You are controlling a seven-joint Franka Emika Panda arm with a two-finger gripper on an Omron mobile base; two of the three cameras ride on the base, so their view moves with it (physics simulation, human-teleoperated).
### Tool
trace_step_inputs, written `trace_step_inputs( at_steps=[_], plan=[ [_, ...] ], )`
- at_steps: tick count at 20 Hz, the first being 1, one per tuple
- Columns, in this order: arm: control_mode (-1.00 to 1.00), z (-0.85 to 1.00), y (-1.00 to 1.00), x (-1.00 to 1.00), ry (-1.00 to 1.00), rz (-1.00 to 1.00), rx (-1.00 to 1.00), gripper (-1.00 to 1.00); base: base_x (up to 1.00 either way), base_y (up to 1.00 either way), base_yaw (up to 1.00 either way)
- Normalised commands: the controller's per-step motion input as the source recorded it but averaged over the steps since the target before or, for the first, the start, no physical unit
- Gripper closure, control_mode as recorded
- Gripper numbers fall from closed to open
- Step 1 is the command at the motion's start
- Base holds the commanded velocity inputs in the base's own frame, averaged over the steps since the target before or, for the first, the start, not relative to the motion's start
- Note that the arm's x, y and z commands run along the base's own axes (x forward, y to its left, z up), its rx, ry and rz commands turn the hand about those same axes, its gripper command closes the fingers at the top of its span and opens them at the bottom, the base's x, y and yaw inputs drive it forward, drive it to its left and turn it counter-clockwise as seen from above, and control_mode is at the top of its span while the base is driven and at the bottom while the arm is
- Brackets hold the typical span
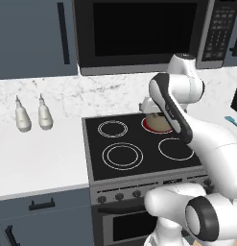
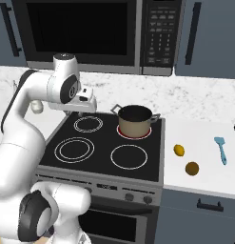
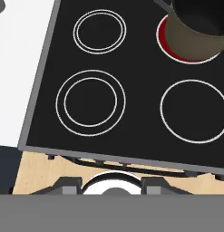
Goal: Put the avocado and lemon in the pot. Retrieve the spatula and lightly stir the vegetables in the pot.
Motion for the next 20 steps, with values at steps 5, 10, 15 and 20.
trace_step_inputs(
  at_steps=[5,10,15,20],
  plan=[
    [-1.00,0.00,0.00,-0.44,-0.07,-0.01,0.00,-1.00,0.00,0.00,0.00],
    [-1.00,-0.02,-0.18,-0.93,-0.09,-0.15,0.00,-1.00,0.00,0.00,0.00],
    [-1.00,-0.14,-0.57,-0.62,-0.01,-0.15,-0.07,-1.00,0.00,0.00,0.00],
    [-1.00,-0.02,-0.98,-0.43,0.00,-0.03,-0.03,-1.00,0.00,0.00,0.00]
  ],
)
